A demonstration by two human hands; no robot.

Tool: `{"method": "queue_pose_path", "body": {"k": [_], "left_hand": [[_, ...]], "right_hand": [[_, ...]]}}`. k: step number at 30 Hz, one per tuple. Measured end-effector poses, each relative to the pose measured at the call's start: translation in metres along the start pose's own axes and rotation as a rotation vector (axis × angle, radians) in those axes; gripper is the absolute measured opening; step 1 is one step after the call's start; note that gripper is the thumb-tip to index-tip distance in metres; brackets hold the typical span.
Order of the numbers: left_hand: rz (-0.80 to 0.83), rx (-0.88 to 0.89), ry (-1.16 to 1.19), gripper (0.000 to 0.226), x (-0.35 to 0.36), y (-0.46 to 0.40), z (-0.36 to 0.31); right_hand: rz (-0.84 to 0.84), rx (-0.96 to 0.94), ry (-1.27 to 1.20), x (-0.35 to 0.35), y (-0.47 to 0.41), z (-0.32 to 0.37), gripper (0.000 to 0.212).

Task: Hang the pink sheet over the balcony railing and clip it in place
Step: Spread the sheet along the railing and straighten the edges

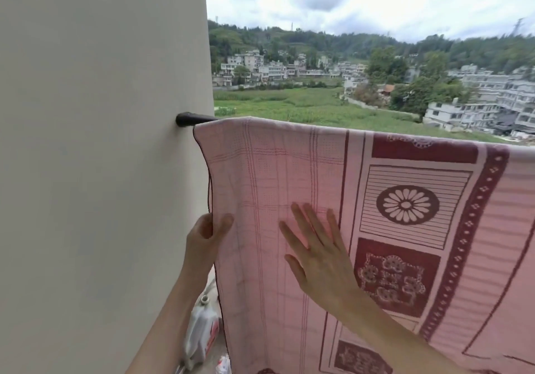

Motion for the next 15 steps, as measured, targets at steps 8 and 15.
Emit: {"method": "queue_pose_path", "body": {"k": [8, 15], "left_hand": [[0.086, -0.271, -0.082, 0.002, -0.001, 0.086, 0.123], [0.044, -0.382, -0.221, 0.012, -0.014, 0.156, 0.223]], "right_hand": [[0.432, 0.121, -0.094, 0.085, 0.121, 0.003, 0.053], [0.763, 0.322, -0.474, 0.162, 0.220, -0.007, 0.057]]}}
Point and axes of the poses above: each hand's wrist, its own y-axis away from the middle knuckle, its own x-axis out of the palm, z = x × y, the point moved 8 cm from there along -y, towards the middle knuckle, and after that the axes turned 8 degrees about x, right-handed, at the moved point
